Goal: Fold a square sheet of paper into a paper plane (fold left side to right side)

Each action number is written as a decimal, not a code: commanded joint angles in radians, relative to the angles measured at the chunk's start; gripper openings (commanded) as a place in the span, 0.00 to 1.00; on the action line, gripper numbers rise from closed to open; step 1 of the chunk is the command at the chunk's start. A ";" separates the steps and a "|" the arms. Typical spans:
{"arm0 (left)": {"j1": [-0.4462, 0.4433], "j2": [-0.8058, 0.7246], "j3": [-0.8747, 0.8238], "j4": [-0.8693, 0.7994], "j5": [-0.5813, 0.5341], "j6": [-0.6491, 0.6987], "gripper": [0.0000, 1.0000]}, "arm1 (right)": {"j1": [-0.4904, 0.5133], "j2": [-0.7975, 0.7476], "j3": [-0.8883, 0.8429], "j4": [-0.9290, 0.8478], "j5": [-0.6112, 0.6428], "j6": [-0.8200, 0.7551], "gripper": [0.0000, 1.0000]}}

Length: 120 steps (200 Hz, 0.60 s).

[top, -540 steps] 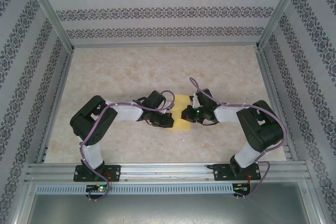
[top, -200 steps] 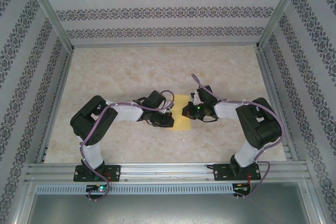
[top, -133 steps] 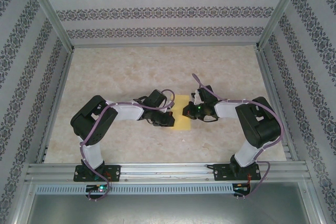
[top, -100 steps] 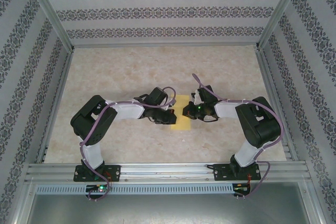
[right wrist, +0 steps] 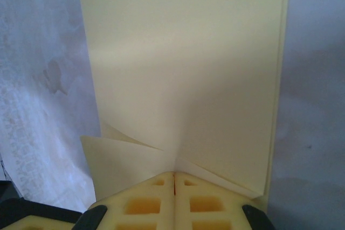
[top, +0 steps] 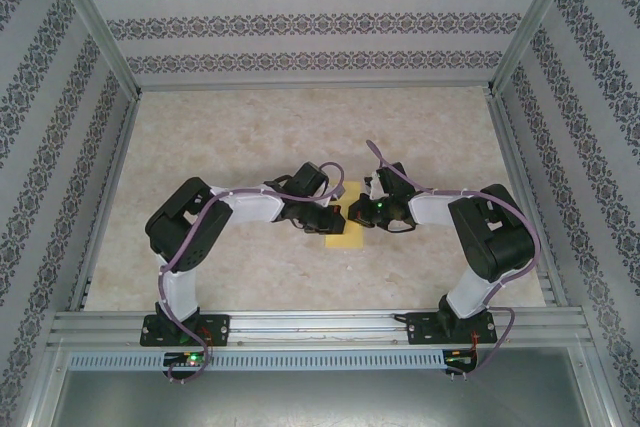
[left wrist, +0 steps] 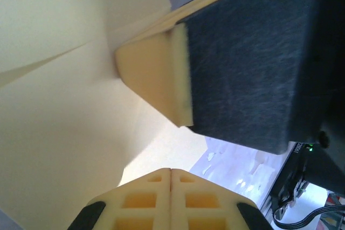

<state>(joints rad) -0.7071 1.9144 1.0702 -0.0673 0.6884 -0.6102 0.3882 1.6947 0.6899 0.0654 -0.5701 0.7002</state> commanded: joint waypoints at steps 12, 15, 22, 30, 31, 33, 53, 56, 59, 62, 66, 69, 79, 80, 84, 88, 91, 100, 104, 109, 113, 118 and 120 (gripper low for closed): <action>-0.016 0.005 -0.012 -0.030 0.017 0.008 0.02 | -0.006 0.054 -0.030 -0.045 0.064 -0.033 0.00; -0.016 0.005 -0.015 -0.029 0.016 0.007 0.02 | -0.006 0.055 -0.030 -0.045 0.065 -0.033 0.00; -0.016 0.005 -0.022 -0.026 0.015 0.004 0.02 | -0.006 0.056 -0.030 -0.046 0.065 -0.034 0.00; -0.016 0.005 -0.030 -0.024 0.012 0.004 0.02 | -0.007 0.060 -0.029 -0.047 0.065 -0.034 0.00; -0.016 0.005 -0.031 -0.023 0.013 0.004 0.02 | -0.006 0.060 -0.029 -0.048 0.065 -0.035 0.00; -0.017 0.004 -0.032 -0.024 0.012 0.004 0.02 | -0.006 0.061 -0.029 -0.048 0.065 -0.036 0.00; -0.017 0.005 -0.043 -0.029 0.006 0.007 0.02 | -0.006 0.066 -0.027 -0.052 0.067 -0.039 0.00; -0.017 0.005 -0.043 -0.028 0.004 0.007 0.02 | -0.005 0.066 -0.026 -0.053 0.068 -0.039 0.00; -0.017 0.005 -0.045 -0.028 0.005 0.007 0.02 | -0.006 0.066 -0.026 -0.054 0.067 -0.039 0.00; -0.016 0.005 -0.045 -0.029 0.004 0.007 0.02 | -0.006 0.068 -0.026 -0.054 0.068 -0.039 0.00; -0.016 0.005 -0.049 -0.030 0.003 0.007 0.02 | -0.006 0.068 -0.026 -0.055 0.068 -0.040 0.00; -0.016 0.005 -0.050 -0.030 0.002 0.007 0.02 | -0.006 0.068 -0.026 -0.056 0.068 -0.041 0.00; -0.017 0.005 -0.054 -0.031 -0.001 0.009 0.02 | -0.005 0.069 -0.024 -0.058 0.069 -0.042 0.00; -0.016 0.005 -0.055 -0.032 -0.002 0.009 0.02 | -0.004 0.069 -0.024 -0.058 0.070 -0.042 0.00; -0.016 0.005 -0.056 -0.032 -0.003 0.009 0.02 | -0.005 0.069 -0.024 -0.059 0.070 -0.042 0.00; -0.017 0.005 -0.058 -0.032 -0.004 0.009 0.02 | -0.005 0.069 -0.024 -0.059 0.071 -0.043 0.00; -0.016 0.004 -0.059 -0.031 -0.006 0.009 0.02 | -0.005 0.069 -0.024 -0.061 0.072 -0.044 0.00; -0.016 0.001 -0.063 -0.032 -0.011 0.009 0.02 | -0.005 0.069 -0.024 -0.064 0.073 -0.045 0.00; -0.016 0.000 -0.065 -0.032 -0.012 0.009 0.02 | -0.005 0.069 -0.024 -0.065 0.074 -0.046 0.00; -0.016 -0.002 -0.066 -0.031 -0.013 0.009 0.02 | -0.006 0.070 -0.024 -0.066 0.076 -0.047 0.00; -0.016 -0.004 -0.068 -0.032 -0.015 0.009 0.02 | -0.006 0.070 -0.024 -0.067 0.075 -0.048 0.00; -0.016 -0.004 -0.070 -0.031 -0.016 0.009 0.02 | -0.006 0.071 -0.024 -0.068 0.076 -0.050 0.00; -0.016 -0.005 -0.071 -0.032 -0.016 0.009 0.02 | -0.006 0.071 -0.023 -0.070 0.077 -0.050 0.00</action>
<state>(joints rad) -0.7078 1.9179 1.0225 -0.0719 0.6838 -0.6106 0.3878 1.7073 0.6903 0.0875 -0.5850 0.6807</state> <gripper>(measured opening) 0.043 0.042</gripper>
